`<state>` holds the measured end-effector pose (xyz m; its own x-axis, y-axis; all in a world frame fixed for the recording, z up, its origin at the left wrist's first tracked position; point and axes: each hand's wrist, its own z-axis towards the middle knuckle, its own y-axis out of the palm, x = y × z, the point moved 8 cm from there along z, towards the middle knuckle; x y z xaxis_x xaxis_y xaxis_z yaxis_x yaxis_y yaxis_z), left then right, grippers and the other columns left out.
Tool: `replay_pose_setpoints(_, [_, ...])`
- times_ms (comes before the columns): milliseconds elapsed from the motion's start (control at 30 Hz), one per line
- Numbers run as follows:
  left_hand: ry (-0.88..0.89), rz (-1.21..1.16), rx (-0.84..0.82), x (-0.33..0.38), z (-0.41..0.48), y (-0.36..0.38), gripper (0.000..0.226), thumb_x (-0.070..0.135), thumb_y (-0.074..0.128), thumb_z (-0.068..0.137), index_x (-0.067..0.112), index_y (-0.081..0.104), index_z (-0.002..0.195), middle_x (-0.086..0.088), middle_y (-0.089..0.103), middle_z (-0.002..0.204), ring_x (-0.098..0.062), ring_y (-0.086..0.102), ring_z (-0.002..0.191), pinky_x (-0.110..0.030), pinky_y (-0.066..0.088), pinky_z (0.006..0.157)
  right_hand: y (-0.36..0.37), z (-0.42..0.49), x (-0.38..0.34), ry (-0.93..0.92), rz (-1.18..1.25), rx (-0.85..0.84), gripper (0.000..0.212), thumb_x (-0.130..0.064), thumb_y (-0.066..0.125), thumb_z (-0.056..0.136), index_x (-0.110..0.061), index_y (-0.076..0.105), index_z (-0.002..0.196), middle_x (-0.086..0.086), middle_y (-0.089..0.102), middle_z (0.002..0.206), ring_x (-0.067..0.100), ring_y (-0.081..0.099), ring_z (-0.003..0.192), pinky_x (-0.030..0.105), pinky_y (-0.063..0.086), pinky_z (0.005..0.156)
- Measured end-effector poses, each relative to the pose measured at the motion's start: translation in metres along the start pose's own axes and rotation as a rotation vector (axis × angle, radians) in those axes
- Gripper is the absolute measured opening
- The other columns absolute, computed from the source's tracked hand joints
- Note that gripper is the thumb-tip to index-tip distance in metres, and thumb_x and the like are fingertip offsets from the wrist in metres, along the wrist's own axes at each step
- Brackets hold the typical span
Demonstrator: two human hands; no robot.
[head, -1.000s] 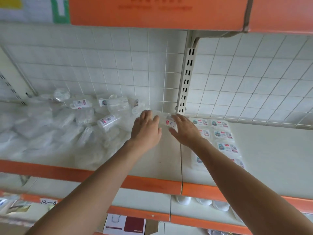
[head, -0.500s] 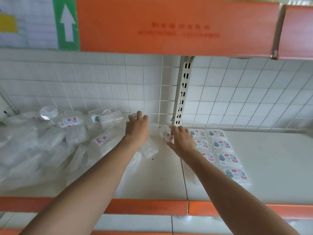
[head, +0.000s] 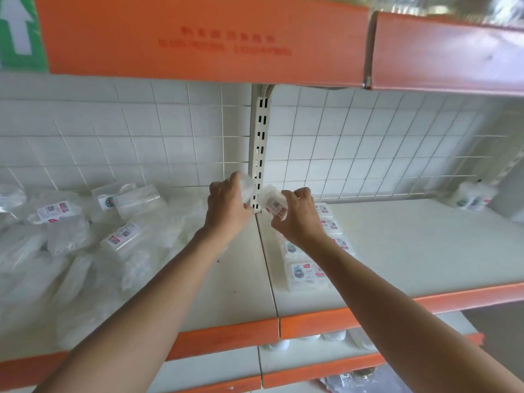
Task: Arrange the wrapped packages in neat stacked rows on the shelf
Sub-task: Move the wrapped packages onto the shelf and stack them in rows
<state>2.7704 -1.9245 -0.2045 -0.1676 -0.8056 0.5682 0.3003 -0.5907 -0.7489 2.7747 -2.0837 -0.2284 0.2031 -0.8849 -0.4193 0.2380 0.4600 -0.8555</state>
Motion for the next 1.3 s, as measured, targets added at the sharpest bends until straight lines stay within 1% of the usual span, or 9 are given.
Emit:
replay_pose_setpoints(200, [0.083, -0.216, -0.074, 0.086, -0.014, 0.060, 0.064, 0.010, 0.068, 0.080, 0.012, 0.038, 0.136, -0.009, 0.050, 0.134, -0.031, 0.049, 0.118, -0.035, 0.042, 0.091, -0.059, -0.032, 0.091, 0.167, 0.001, 0.028, 0.056, -0.022, 0.066, 0.080, -0.009, 0.048, 0.131, 0.013, 0.044, 0.123, 0.029, 0.042, 0.115, 0.030, 0.039, 0.093])
replay_pose_setpoints(300, [0.049, -0.324, -0.194, 0.129, -0.022, 0.105, 0.072, 0.012, 0.069, 0.080, 0.017, 0.032, 0.142, -0.010, 0.043, 0.137, -0.023, 0.046, 0.124, -0.025, 0.037, 0.090, -0.088, -0.054, 0.146, 0.239, -0.002, 0.047, 0.060, -0.022, 0.067, 0.080, -0.009, 0.046, 0.134, 0.014, 0.045, 0.125, 0.031, 0.042, 0.119, 0.032, 0.038, 0.097])
replay_pose_setpoints(433, [-0.047, -0.422, -0.325, 0.185, -0.034, 0.172, 0.078, 0.013, 0.065, 0.079, 0.027, 0.028, 0.146, -0.006, 0.038, 0.137, -0.017, 0.043, 0.123, -0.027, 0.042, 0.092, -0.129, -0.083, 0.225, 0.314, 0.018, 0.091, 0.061, -0.021, 0.066, 0.080, -0.008, 0.046, 0.136, 0.015, 0.047, 0.128, 0.032, 0.042, 0.121, 0.034, 0.038, 0.098])
replay_pose_setpoints(600, [-0.148, -0.550, -0.454, 0.270, -0.051, 0.260, 0.086, 0.006, 0.064, 0.076, 0.036, 0.028, 0.147, -0.002, 0.037, 0.135, -0.006, 0.040, 0.107, -0.012, 0.035, 0.063, -0.185, -0.109, 0.330, 0.348, 0.031, 0.117, 0.060, -0.020, 0.066, 0.078, -0.008, 0.048, 0.135, 0.015, 0.054, 0.123, 0.034, 0.046, 0.114, 0.036, 0.040, 0.093])
replay_pose_setpoints(733, [-0.173, -0.525, -0.380, 0.325, -0.060, 0.309, 0.065, 0.000, 0.071, 0.070, 0.027, 0.042, 0.122, -0.009, 0.043, 0.123, -0.007, 0.046, 0.085, -0.018, 0.034, 0.057, -0.226, -0.120, 0.405, 0.341, 0.029, 0.134, 0.060, -0.018, 0.067, 0.079, -0.007, 0.048, 0.135, 0.017, 0.054, 0.123, 0.036, 0.046, 0.112, 0.035, 0.038, 0.092])
replay_pose_setpoints(867, [-0.149, -0.443, -0.272, 0.356, -0.056, 0.334, 0.065, 0.009, 0.084, 0.060, 0.024, 0.042, 0.106, -0.004, 0.052, 0.109, -0.017, 0.051, 0.083, -0.028, 0.043, 0.067, -0.247, -0.121, 0.458, 0.335, 0.043, 0.097, 0.060, -0.019, 0.066, 0.080, -0.009, 0.047, 0.136, 0.015, 0.053, 0.123, 0.034, 0.045, 0.114, 0.033, 0.037, 0.094])
replay_pose_setpoints(1100, [-0.026, -0.304, -0.274, 0.384, -0.031, 0.369, 0.072, -0.003, 0.075, 0.068, 0.020, 0.046, 0.130, 0.001, 0.044, 0.117, -0.015, 0.049, 0.096, -0.024, 0.040, 0.078, -0.250, -0.098, 0.503, 0.302, 0.075, 0.080, 0.059, -0.019, 0.067, 0.079, -0.009, 0.049, 0.134, 0.014, 0.056, 0.119, 0.034, 0.047, 0.111, 0.035, 0.040, 0.090])
replay_pose_setpoints(1200, [0.017, -0.290, -0.267, 0.384, -0.014, 0.384, 0.058, -0.005, 0.064, 0.075, 0.020, 0.049, 0.126, -0.001, 0.047, 0.117, -0.019, 0.055, 0.102, -0.027, 0.047, 0.082, -0.249, -0.084, 0.517, 0.329, 0.084, 0.054, 0.055, -0.024, 0.067, 0.080, -0.010, 0.050, 0.130, 0.011, 0.057, 0.117, 0.031, 0.049, 0.109, 0.032, 0.039, 0.085])
replay_pose_setpoints(1300, [0.040, -0.296, -0.253, 0.385, 0.003, 0.397, 0.047, -0.006, 0.055, 0.082, 0.016, 0.051, 0.122, -0.005, 0.051, 0.112, -0.021, 0.060, 0.100, -0.027, 0.048, 0.079, -0.246, -0.073, 0.531, 0.385, 0.131, 0.024, 0.052, -0.033, 0.067, 0.082, -0.011, 0.051, 0.126, 0.007, 0.059, 0.113, 0.026, 0.054, 0.103, 0.028, 0.038, 0.075])
